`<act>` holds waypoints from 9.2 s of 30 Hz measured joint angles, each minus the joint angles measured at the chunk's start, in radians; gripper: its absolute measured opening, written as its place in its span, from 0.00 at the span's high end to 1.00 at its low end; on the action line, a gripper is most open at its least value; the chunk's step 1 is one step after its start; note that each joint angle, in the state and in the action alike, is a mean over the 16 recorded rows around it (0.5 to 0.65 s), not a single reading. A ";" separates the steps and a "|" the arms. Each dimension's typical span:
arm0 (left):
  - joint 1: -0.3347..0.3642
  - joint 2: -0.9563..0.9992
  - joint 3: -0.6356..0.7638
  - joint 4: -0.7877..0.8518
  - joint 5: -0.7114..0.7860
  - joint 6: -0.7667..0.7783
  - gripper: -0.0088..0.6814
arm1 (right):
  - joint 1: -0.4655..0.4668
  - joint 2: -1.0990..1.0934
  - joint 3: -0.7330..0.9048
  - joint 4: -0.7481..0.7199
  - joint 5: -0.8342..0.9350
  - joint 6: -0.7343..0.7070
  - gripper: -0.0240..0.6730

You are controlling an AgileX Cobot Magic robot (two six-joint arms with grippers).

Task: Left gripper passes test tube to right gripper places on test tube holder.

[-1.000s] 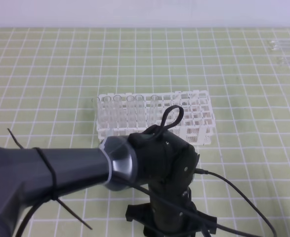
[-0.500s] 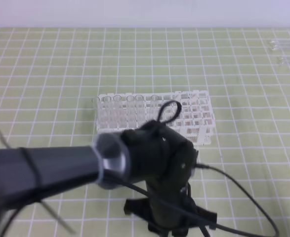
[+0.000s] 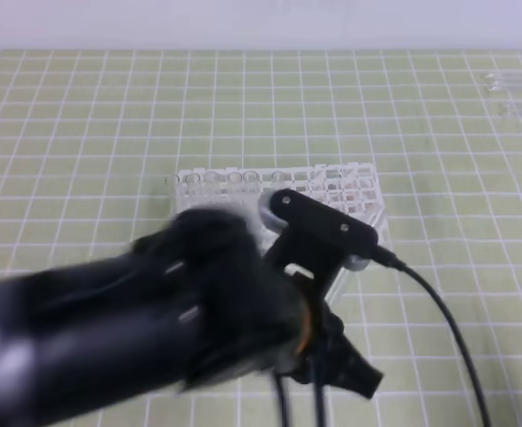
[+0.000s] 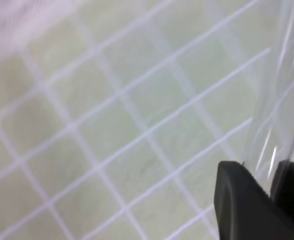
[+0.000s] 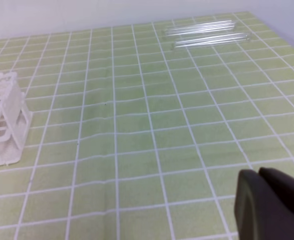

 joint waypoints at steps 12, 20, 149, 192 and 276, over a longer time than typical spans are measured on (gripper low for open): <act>-0.025 -0.364 0.463 0.183 -0.437 0.000 0.91 | 0.000 0.000 0.000 0.000 0.000 0.000 0.99; -0.025 -0.502 0.673 0.278 -0.645 -0.001 0.93 | 0.000 0.000 0.000 0.000 0.000 0.000 0.99; -0.025 -0.160 0.611 0.325 -1.475 0.131 0.91 | 0.027 0.450 -0.465 1.456 0.812 -1.444 0.31; -0.025 -0.058 0.531 0.297 -1.543 0.134 0.91 | 0.027 0.450 -0.465 1.409 0.764 -1.451 0.79; -0.024 -1.294 0.773 0.226 -0.328 -0.048 0.95 | 0.027 0.828 -0.567 1.716 0.646 -2.057 0.83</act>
